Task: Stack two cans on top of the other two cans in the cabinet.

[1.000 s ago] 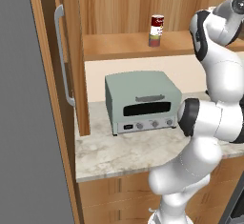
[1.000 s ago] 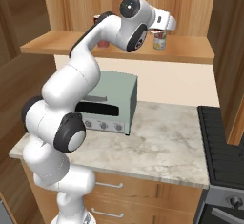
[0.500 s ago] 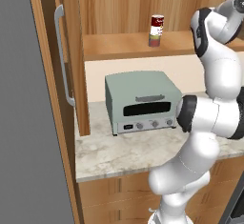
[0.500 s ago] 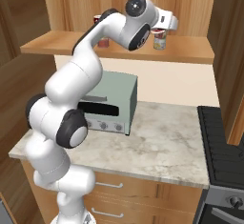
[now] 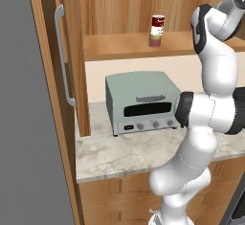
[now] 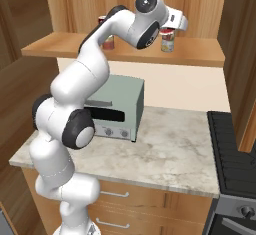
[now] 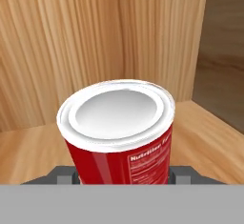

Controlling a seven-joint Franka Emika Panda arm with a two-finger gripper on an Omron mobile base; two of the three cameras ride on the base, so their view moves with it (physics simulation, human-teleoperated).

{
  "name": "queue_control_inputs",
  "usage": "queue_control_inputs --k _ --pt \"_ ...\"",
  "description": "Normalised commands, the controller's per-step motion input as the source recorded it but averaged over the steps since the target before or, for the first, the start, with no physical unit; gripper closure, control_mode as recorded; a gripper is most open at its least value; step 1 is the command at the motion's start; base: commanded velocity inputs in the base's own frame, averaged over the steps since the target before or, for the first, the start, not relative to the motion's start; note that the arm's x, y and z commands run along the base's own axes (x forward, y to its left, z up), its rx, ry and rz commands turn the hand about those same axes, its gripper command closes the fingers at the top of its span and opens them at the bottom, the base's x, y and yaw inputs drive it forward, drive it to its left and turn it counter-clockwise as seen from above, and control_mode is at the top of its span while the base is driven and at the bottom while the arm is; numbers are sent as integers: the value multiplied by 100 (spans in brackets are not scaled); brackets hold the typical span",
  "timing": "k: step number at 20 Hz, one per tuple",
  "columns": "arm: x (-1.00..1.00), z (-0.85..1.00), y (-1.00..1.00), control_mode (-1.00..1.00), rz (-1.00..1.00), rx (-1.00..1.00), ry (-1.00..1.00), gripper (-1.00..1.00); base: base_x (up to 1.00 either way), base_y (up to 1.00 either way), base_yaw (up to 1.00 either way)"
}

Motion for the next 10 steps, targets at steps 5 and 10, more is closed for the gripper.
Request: queue_control_inputs --k 5,10 --pt "15 0 -2 -100 1 3 5 100 0 0 0" --pt "13 0 -1 -100 1 2 2 100 0 0 0"
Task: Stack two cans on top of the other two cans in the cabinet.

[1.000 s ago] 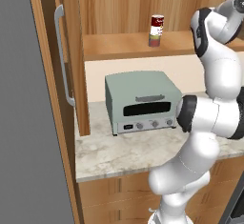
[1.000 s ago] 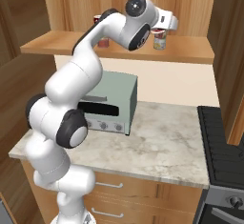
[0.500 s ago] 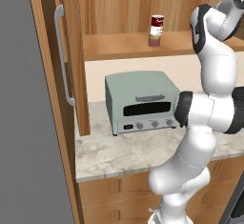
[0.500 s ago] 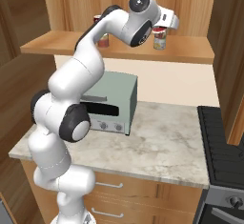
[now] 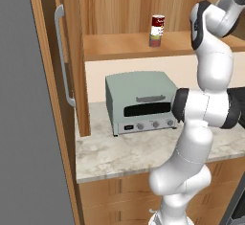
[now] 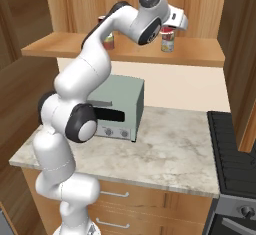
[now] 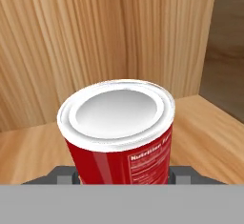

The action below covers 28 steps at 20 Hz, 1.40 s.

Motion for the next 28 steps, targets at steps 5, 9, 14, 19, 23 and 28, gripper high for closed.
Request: queue_control_inputs --k 5,9,14,19,23,28 --pt "12 0 -4 -100 2 1 0 100 0 0 0" --pt "11 0 -9 -100 3 0 0 100 0 0 0" --pt "12 0 -15 -100 3 0 0 100 0 0 0" --pt "8 -2 -18 -100 0 -1 0 100 0 0 0" --pt "2 -2 -9 -100 0 0 0 100 0 0 0" --pt "-1 -1 -1 -100 0 0 0 100 0 0 0"
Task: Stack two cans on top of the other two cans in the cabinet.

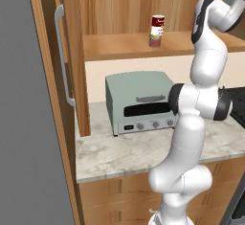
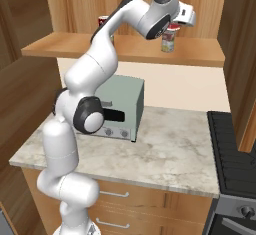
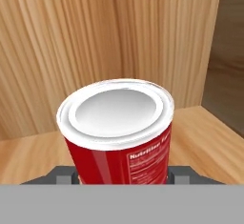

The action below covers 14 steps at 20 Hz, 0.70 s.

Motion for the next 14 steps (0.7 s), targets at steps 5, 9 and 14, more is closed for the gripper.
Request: queue_control_inputs --k 5,9,14 --pt "-5 -1 0 -100 0 0 0 100 0 0 0" --pt "-4 -10 2 -100 0 0 3 100 0 0 0" --pt "0 -17 1 -100 0 0 8 100 0 0 0"
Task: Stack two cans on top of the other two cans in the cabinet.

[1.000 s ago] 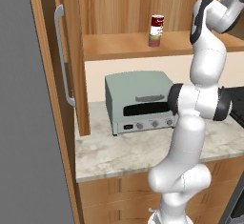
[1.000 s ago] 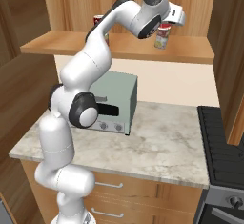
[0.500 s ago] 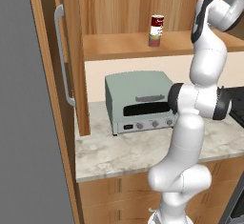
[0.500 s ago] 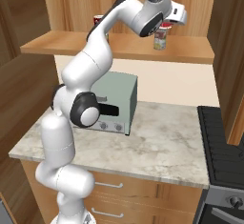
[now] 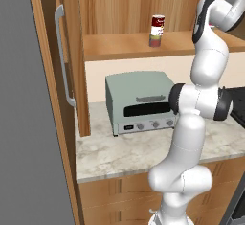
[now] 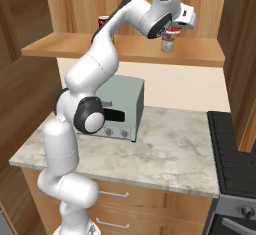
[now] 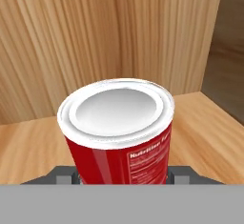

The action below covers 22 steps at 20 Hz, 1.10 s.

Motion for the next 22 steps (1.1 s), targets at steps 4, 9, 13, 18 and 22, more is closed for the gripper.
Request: queue_control_inputs --k 4,9,13,18,22 --pt "2 -10 4 -100 0 0 3 100 0 0 0" --pt "6 0 1 -100 0 0 0 100 0 0 0" --pt "0 0 0 -100 0 0 0 100 0 0 0" --pt "0 0 0 -100 0 0 0 100 0 0 0" --pt "0 3 0 -100 0 0 0 100 0 0 0"
